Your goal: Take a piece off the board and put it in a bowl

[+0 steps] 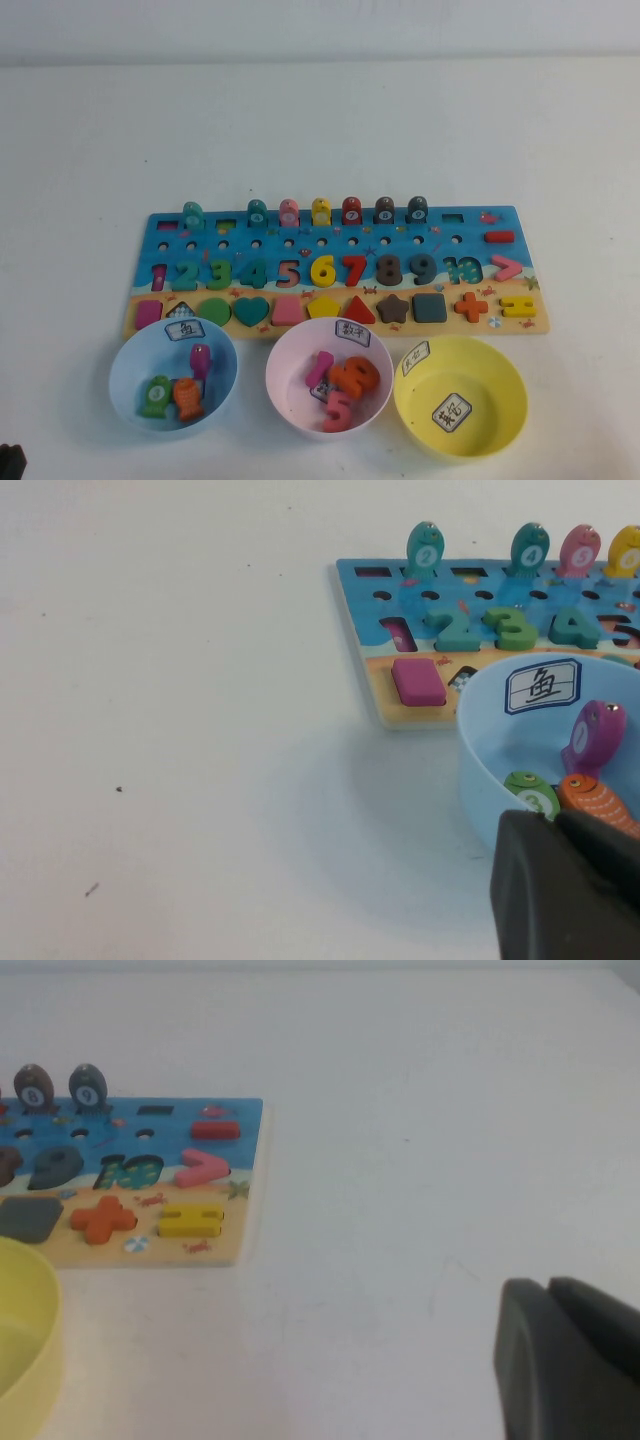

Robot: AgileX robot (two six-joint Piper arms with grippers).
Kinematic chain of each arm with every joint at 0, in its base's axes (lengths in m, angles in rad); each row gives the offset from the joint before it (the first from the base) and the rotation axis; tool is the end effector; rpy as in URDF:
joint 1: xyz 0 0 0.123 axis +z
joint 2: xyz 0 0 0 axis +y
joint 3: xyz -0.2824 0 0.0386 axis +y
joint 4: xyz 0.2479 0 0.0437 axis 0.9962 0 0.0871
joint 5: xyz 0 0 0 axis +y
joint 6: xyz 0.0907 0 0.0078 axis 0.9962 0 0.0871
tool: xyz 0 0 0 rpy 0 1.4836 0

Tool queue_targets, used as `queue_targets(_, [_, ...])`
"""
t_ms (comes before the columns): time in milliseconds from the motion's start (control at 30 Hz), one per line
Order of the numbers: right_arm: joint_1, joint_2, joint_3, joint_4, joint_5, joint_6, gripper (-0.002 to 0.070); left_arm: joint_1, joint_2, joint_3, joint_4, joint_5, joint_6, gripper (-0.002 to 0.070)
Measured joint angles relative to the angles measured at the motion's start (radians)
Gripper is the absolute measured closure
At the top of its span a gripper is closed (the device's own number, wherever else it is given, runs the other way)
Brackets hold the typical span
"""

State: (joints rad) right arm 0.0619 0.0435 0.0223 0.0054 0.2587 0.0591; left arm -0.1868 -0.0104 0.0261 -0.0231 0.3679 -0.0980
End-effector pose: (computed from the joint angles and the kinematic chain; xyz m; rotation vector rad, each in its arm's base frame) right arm 0.0581 0.0037 0.1796 0.0012 1.8090 0.0910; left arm 0.0517 -0.0106 0.1718 0.0687 1.8716 -0.2192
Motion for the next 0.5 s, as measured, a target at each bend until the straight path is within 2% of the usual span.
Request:
queue_targets(133, [0.001, -0.05, 0.003, 0.004, 0.084, 0.0, 0.0694, 0.0, 0.0, 0.0, 0.0, 0.0, 0.0, 0.0679])
queue_targets(500, [0.001, -0.051, 0.003, 0.004, 0.102, 0.0, 0.0694, 0.0, 0.0, 0.0, 0.0, 0.0, 0.0, 0.0679])
